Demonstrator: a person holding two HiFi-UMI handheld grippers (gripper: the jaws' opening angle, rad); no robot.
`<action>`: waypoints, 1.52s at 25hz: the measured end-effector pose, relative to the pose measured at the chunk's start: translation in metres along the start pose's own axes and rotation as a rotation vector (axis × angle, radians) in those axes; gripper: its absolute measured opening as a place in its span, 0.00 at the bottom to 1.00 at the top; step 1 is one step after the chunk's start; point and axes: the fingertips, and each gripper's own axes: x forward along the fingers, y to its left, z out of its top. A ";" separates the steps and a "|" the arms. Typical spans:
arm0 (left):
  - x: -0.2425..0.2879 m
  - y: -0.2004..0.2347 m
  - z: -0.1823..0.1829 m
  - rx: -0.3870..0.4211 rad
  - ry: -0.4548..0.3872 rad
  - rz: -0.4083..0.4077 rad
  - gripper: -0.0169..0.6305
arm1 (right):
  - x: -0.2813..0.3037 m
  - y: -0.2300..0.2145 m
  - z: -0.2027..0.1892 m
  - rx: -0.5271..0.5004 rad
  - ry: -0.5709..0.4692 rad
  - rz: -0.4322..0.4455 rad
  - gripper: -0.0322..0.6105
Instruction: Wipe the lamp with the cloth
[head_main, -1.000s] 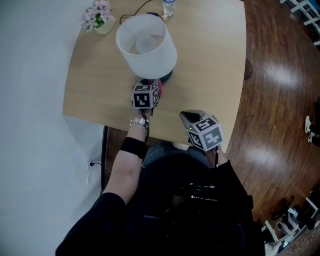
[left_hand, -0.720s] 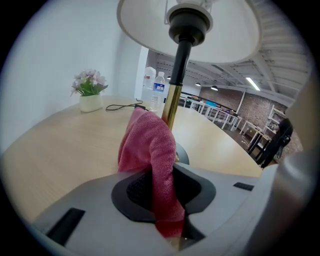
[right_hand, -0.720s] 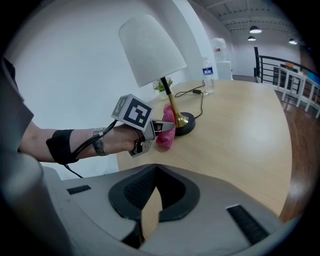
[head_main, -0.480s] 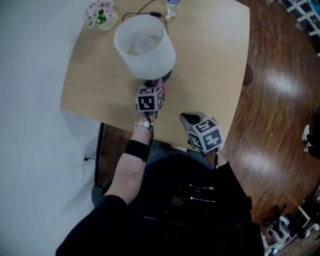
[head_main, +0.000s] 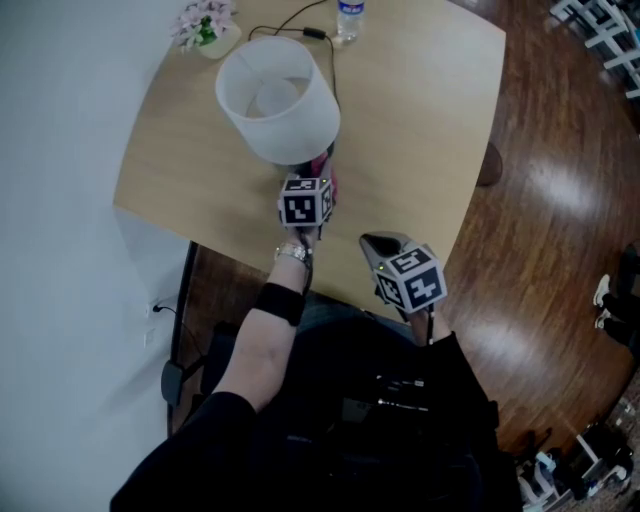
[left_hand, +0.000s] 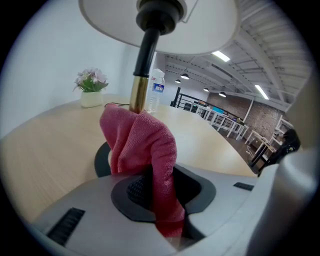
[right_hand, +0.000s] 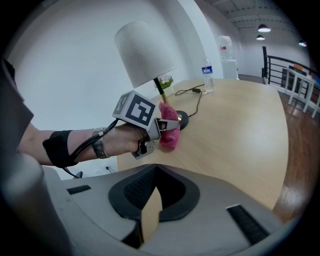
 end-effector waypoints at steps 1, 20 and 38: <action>0.004 -0.005 0.002 -0.005 -0.005 0.002 0.17 | -0.002 -0.003 -0.003 0.001 0.004 0.001 0.06; 0.054 -0.023 0.046 -0.163 -0.088 0.203 0.17 | -0.031 -0.047 -0.049 0.014 0.069 0.009 0.06; 0.023 -0.029 0.006 0.077 0.022 0.040 0.17 | 0.004 -0.004 -0.018 0.049 0.031 0.009 0.06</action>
